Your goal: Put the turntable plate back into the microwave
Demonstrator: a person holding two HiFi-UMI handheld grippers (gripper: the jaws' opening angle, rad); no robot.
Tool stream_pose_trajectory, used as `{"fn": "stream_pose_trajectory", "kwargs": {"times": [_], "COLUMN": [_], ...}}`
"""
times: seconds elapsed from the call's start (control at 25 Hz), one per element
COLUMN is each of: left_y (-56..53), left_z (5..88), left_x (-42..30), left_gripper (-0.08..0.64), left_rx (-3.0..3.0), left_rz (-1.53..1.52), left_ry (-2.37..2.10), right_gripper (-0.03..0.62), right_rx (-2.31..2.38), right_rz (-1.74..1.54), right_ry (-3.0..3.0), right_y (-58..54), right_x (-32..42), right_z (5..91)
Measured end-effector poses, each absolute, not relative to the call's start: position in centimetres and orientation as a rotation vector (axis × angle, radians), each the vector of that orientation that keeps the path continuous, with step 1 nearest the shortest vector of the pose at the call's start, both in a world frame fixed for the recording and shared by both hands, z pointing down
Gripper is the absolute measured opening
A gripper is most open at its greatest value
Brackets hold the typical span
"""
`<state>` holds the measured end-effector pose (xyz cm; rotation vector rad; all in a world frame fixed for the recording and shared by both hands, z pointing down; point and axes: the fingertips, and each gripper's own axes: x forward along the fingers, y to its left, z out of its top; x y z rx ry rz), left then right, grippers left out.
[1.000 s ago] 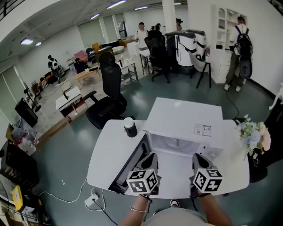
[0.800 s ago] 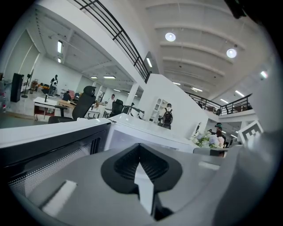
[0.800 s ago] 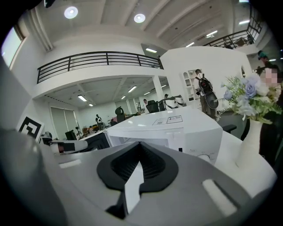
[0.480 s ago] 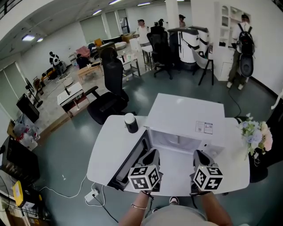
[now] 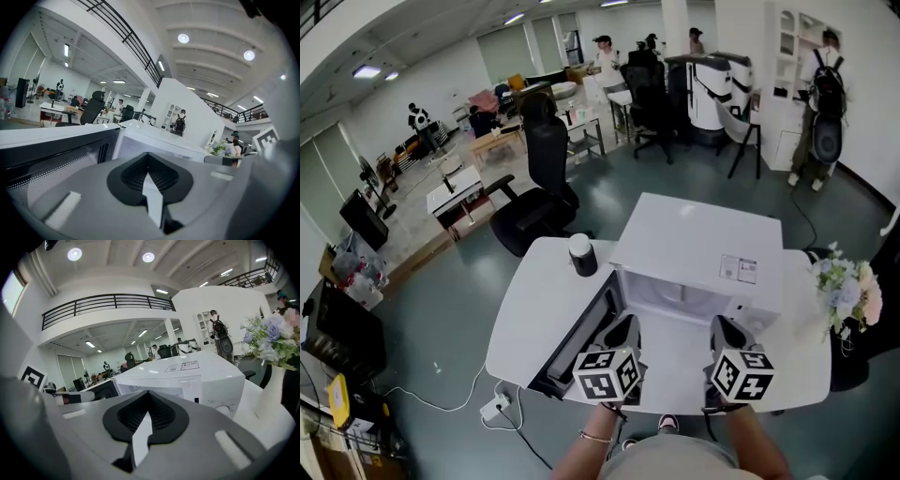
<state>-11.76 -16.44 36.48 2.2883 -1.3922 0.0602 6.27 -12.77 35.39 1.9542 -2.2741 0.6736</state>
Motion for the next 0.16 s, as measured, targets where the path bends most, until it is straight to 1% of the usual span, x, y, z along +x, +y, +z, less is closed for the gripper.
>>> {"fn": "stream_pose_trajectory", "kwargs": {"times": [0.16], "left_y": [-16.4], "left_z": [36.77], "left_x": [-11.77], "left_gripper": [0.0], "left_rx": [2.281], "left_rz": [0.062], "left_ry": [-1.397], "right_gripper": [0.009], "right_rx": [1.959], "right_rz": [0.669], "right_ry": [-2.272], "right_y": [-12.92], "right_x": [6.57], "right_z": [35.44]}}
